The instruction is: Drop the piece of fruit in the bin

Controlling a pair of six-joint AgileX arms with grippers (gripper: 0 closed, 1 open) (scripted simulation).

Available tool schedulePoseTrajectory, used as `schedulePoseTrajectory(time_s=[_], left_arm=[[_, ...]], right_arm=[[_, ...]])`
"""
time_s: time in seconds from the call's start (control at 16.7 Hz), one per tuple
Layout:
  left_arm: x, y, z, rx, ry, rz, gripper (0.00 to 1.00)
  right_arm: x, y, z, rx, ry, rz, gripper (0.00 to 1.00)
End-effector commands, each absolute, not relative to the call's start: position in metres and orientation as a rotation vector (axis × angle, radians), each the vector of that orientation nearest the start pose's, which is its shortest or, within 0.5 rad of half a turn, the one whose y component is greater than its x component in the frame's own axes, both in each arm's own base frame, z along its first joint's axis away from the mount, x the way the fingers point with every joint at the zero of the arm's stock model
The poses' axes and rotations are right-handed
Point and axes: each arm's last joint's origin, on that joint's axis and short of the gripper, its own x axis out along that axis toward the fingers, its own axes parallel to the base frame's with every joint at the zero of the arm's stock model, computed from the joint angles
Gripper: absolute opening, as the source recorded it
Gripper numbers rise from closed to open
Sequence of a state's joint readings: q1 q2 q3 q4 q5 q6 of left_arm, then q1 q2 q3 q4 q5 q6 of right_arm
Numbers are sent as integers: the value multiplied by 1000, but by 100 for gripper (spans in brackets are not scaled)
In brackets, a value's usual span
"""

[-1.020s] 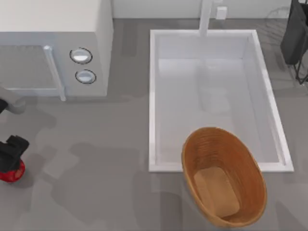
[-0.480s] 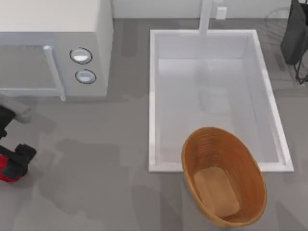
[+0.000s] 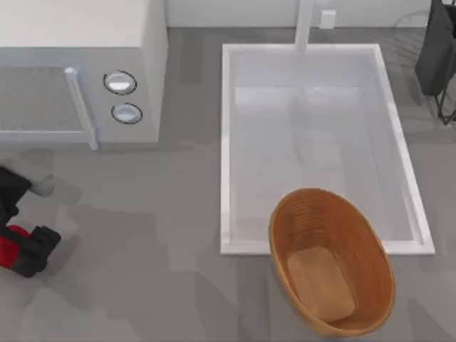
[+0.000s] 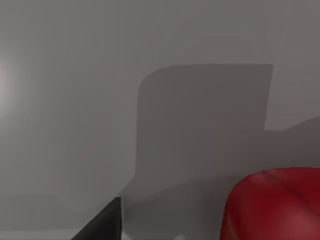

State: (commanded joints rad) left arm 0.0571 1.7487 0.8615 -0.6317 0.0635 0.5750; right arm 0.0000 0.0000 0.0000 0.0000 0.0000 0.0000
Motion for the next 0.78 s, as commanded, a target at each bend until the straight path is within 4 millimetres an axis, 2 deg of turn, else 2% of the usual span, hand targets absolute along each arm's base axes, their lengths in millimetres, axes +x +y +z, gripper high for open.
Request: schedulePoseTrajectory(time_s=[0.78], left_arm=[[278, 15, 108, 366, 1463, -435, 2]], right_arm=[[106, -1, 160, 0, 0, 0, 100]])
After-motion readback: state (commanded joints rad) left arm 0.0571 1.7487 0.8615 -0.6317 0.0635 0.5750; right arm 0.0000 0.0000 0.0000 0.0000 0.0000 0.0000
